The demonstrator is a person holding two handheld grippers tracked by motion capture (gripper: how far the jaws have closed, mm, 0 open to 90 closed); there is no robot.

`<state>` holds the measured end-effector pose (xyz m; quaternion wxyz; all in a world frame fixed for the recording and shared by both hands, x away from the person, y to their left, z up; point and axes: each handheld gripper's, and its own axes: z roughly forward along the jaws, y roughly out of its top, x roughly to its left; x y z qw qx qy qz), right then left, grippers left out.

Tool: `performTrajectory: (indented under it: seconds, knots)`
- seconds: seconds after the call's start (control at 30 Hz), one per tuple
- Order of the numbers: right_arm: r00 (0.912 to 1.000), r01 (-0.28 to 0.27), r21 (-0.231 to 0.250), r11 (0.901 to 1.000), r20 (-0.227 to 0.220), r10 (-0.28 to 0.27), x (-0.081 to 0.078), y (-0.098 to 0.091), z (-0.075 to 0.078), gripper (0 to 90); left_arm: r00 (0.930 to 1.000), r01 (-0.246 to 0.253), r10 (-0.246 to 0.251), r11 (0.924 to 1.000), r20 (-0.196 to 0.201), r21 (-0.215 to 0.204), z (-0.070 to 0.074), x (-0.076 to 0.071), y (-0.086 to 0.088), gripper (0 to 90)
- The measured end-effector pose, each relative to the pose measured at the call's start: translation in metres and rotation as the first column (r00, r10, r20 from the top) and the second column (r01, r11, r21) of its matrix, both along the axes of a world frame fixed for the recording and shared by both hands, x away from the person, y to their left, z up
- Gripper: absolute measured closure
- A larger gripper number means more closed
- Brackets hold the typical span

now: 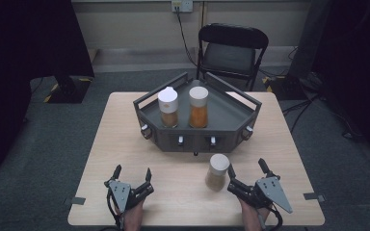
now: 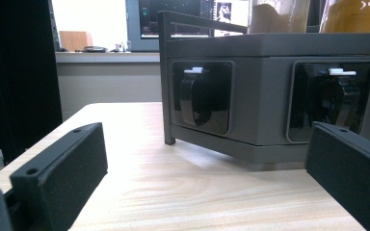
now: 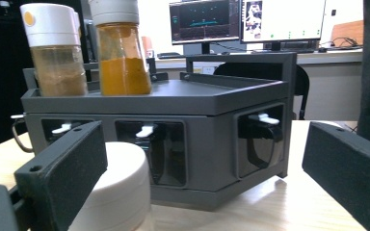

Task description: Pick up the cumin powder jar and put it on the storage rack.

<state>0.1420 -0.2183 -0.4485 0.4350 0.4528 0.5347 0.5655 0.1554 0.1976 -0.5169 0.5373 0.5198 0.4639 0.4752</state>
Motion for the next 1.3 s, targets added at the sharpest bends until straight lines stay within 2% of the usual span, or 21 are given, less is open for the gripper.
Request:
performTrajectory:
  seconds: [1.0,1.3]
  knots:
    - [0.9972,-0.073,-0.014,0.9973,0.014,0.073,0.007,0.017,0.004,0.8,1.0000,-0.001,0.001,1.0000,0.001,-0.001,0.000,0.000,0.000,0.7]
    - [0.9958,-0.092,-0.023,0.9955,0.005,0.092,0.010,0.021,0.003,0.8,1.0000,-0.002,0.003,1.0000,0.001,-0.001,0.000,0.000,0.000,0.7]
